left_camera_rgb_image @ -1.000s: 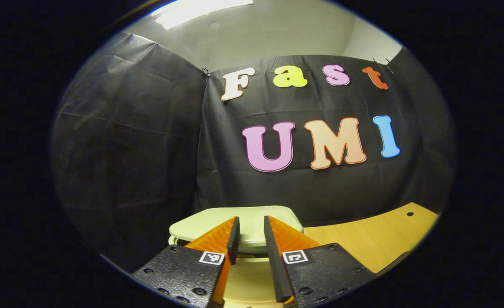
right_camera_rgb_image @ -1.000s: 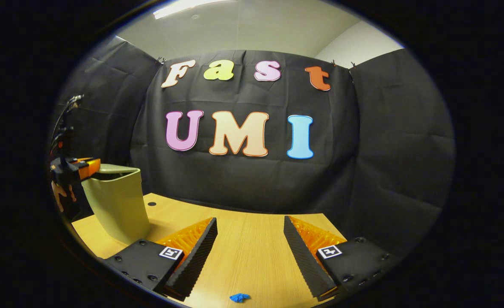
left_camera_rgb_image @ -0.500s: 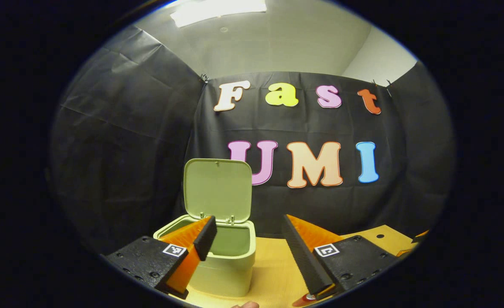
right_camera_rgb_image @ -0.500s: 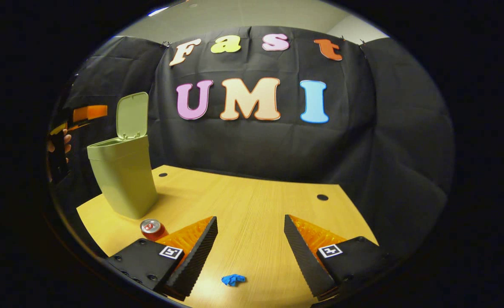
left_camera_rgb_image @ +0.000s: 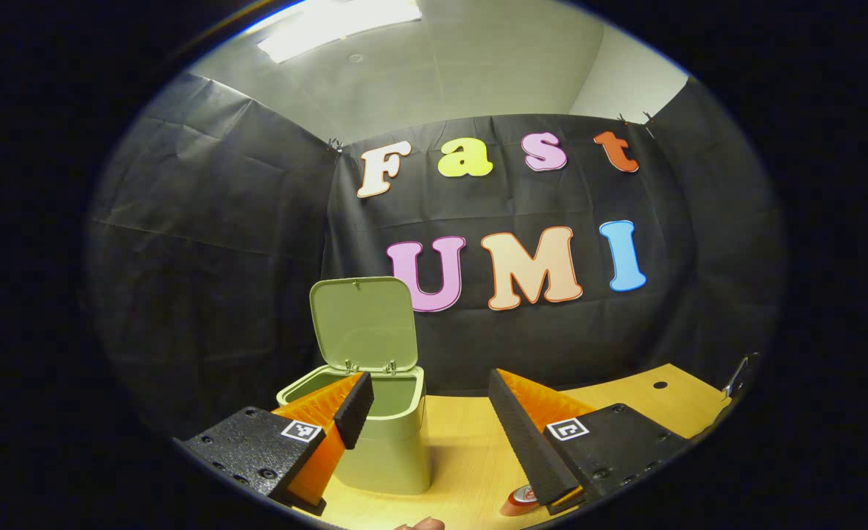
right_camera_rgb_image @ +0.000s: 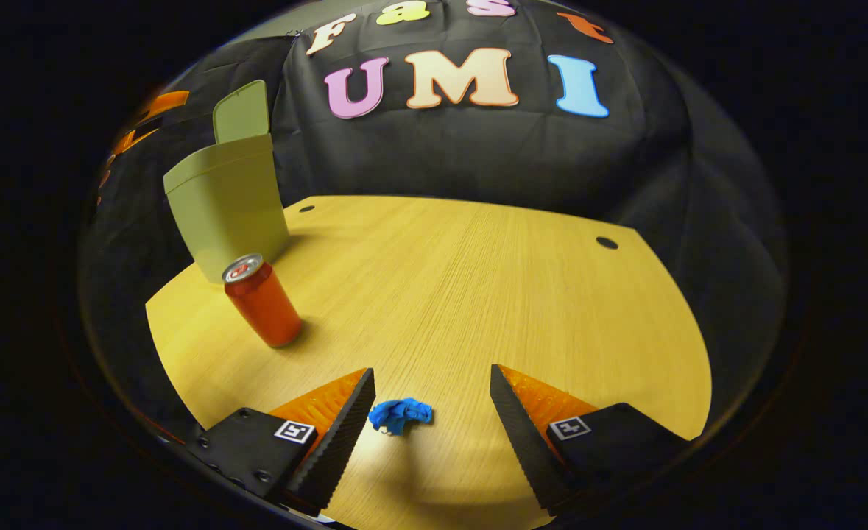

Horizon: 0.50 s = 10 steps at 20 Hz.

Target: Press the lid of the desktop garbage bin to open it, pick up the crumpled paper on the desktop and throw it into the bin, then pick up the pop can on the desktop and drop it into the bin, and finally close the garbage bin lid.

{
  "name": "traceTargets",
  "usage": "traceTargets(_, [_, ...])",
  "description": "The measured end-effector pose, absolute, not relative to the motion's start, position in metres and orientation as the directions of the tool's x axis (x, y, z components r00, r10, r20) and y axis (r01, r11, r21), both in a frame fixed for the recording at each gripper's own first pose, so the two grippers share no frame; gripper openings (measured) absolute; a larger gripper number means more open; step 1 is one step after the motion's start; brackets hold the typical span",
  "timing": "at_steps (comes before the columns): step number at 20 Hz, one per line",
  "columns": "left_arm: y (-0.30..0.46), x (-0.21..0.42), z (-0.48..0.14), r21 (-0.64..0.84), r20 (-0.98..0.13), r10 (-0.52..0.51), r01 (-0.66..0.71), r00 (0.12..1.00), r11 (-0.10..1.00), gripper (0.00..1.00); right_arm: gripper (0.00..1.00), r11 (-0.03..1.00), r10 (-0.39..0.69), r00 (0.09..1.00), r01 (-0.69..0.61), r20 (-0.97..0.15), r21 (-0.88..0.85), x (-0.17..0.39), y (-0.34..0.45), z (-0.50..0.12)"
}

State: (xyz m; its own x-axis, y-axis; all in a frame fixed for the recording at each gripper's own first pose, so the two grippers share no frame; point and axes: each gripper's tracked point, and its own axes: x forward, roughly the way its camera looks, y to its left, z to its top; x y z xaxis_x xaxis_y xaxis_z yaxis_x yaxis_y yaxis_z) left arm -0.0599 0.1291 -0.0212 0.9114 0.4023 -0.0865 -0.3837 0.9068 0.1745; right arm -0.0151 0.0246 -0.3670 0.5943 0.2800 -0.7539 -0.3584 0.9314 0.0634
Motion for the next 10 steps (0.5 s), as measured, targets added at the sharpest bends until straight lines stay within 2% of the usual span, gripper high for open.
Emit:
traceTargets(4, [0.124,-0.073,-0.025,0.211,-0.107,0.453,-0.425,0.885,0.88,0.97,0.96,0.912,0.303,0.521,-0.402,-0.798,0.084,-0.02,0.027,-0.391])
traceTargets(6, [0.122,-0.081,-0.026,0.219,-0.113,0.469,-0.439,0.876,0.872,0.95,0.9,0.897,0.317,0.479,-0.431,-0.819,0.095,-0.024,0.029,-0.402])
traceTargets(7, [0.122,-0.084,-0.026,0.223,-0.117,0.479,-0.447,0.87,0.866,0.95,0.8,0.887,0.317,0.443,-0.451,-0.839,0.096,-0.032,0.03,-0.408])
traceTargets(8, [0.124,-0.087,-0.027,0.224,-0.12,0.489,-0.456,0.864,0.861,0.95,0.67,0.886,0.319,0.48,-0.457,-0.817,0.078,-0.026,0.03,-0.401])
traceTargets(10, [0.125,-0.091,-0.031,0.208,-0.133,0.508,-0.477,0.851,0.854,0.95,0.38,0.876,0.318,0.477,-0.478,-0.819,0.062,-0.024,0.026,-0.406])
